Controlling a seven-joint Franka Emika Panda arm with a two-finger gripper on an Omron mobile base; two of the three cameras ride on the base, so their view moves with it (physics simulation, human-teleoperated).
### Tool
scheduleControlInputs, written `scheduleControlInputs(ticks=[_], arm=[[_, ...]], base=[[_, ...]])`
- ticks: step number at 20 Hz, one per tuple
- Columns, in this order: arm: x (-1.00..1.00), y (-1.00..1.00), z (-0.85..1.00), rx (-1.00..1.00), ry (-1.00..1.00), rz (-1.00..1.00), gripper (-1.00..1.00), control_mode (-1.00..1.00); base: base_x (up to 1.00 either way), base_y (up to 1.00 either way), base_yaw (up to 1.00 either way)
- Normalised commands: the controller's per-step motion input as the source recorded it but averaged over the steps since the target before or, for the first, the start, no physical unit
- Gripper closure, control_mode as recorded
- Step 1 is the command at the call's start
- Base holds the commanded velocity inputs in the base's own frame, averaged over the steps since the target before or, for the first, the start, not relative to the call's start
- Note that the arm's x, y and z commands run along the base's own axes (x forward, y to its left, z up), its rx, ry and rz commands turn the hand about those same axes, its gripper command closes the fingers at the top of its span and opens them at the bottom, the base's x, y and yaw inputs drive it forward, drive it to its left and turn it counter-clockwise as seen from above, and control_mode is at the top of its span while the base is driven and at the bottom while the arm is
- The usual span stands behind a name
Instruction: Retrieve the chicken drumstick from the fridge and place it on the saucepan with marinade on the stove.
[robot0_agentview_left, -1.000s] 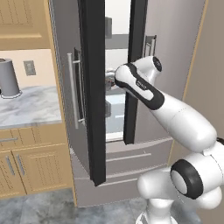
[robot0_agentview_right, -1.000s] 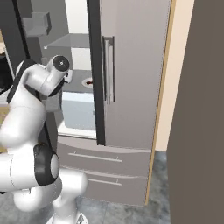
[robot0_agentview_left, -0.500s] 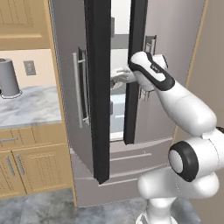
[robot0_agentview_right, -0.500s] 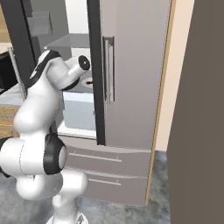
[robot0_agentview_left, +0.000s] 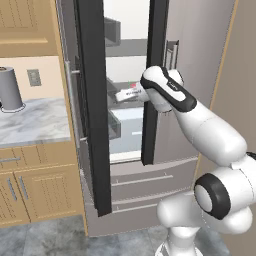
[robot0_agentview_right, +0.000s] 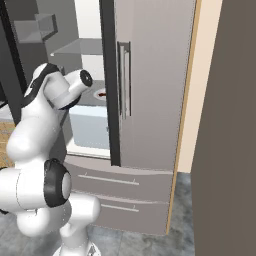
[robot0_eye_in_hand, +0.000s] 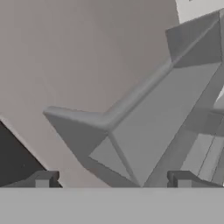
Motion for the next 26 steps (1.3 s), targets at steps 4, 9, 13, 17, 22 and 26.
scheduleControlInputs(ticks=[4,9,13,17,22,26], arm=[[-0.40,1.00,-0.34,-0.12,-0.17,0.04,-1.00,-1.00],[-0.16,1.00,-0.36,-0.11,-0.16,0.00,-1.00,-1.00],[0.07,0.92,-0.33,0.04,0.06,-0.05,-1.00,-1.00],[0.00,0.15,-0.03,0.02,0.00,-0.01,-1.00,-1.00],[-0.35,-0.47,0.57,0.03,0.06,-0.22,-1.00,-1.00],[-0.89,-1.00,0.82,0.01,0.03,-0.24,-1.00,-1.00]], base=[[0.00,0.00,0.00],[0.00,0.00,0.00],[0.00,0.00,0.00],[0.00,0.00,0.00],[0.00,0.00,0.00],[0.00,0.00,0.00]])
